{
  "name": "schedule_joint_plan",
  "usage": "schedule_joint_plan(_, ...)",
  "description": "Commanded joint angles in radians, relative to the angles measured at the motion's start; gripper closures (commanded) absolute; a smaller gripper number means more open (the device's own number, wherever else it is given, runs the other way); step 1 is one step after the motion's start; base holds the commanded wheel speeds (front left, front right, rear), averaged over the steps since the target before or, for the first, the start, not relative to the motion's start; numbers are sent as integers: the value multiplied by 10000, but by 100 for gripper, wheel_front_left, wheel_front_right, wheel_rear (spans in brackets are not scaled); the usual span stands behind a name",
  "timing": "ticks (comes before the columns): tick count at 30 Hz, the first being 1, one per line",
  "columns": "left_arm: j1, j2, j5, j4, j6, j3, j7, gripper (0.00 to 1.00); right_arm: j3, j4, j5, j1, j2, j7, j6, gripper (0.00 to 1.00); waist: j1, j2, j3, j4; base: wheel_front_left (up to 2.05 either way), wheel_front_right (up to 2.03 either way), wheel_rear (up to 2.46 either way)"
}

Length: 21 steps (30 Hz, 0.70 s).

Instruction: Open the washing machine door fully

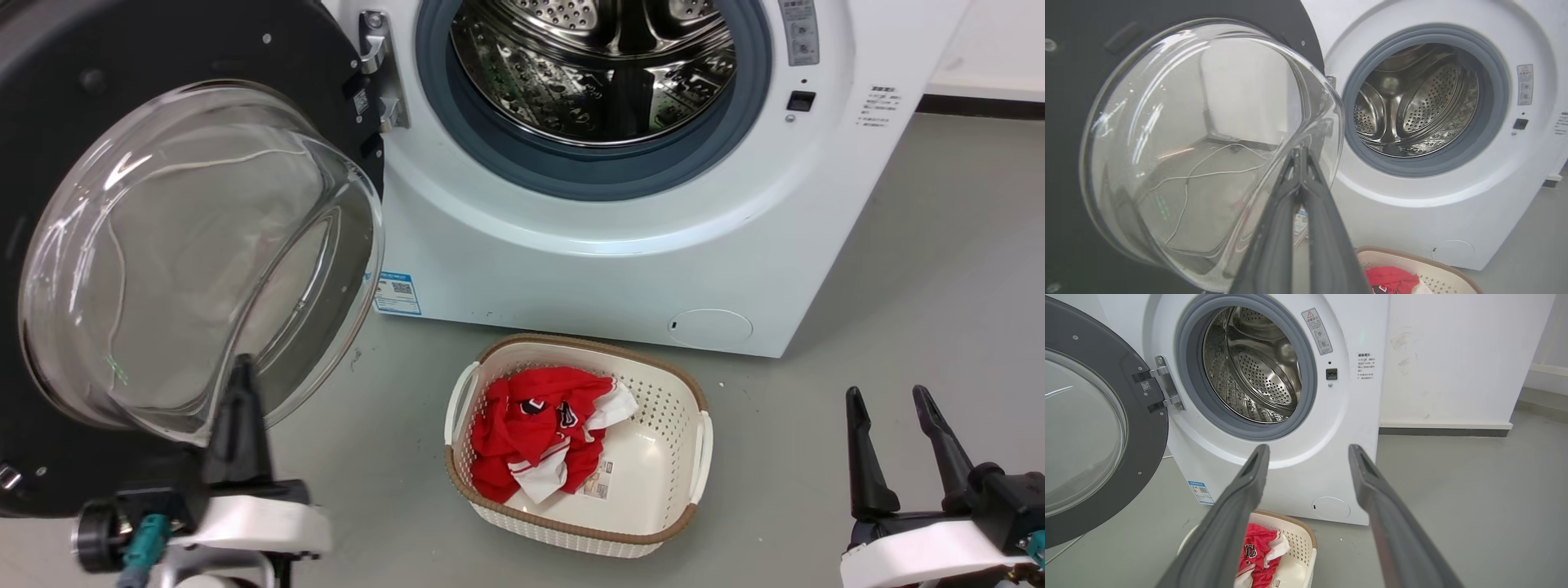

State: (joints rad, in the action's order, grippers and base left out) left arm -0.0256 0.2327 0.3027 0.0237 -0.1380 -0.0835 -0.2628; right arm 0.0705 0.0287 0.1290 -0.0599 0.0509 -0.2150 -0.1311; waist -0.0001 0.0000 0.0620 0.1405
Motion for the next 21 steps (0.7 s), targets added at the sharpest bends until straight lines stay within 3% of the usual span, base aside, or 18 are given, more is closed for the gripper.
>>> schedule_joint_plan(1, -167, -96, -102, -59, 86, -64, -25, 100, 20, -35, -102, 69, -15, 1, 7, 0, 1, 0, -18, -72, 0, 0, 0)
schedule_joint_plan(3, -331, -413, -241, -139, 289, -245, -25, 100, 12, -24, -109, 81, -16, 23, 7, 0, 1, 0, -43, -191, 0, 0, 0)
schedule_joint_plan(6, -594, -802, -500, -73, 537, -417, -24, 53, 1, -17, -163, 102, -15, 27, 7, 0, 1, 0, -54, -361, 0, 0, 0)
schedule_joint_plan(7, -670, -923, -604, -40, 593, -458, -24, 21, -16, -11, -159, 116, -16, 32, 7, 0, 1, 0, -60, -417, 0, 0, 0)
schedule_joint_plan(8, -755, -1034, -724, -23, 646, -508, -24, 0, -24, 0, -138, 125, -16, 41, 7, 0, 1, 0, -69, -476, 0, 0, 0)
schedule_joint_plan(13, -976, -1302, -1403, 332, 843, -819, -24, 0, -87, -35, -197, 142, -15, 71, 7, 0, 1, 0, -97, -787, 0, 0, 0)
schedule_joint_plan(21, -755, -1468, -2061, 732, 718, -773, -25, 0, 108, -85, -706, 120, -16, 4, 7, 0, 1, 0, -116, -1042, 0, 0, 0)
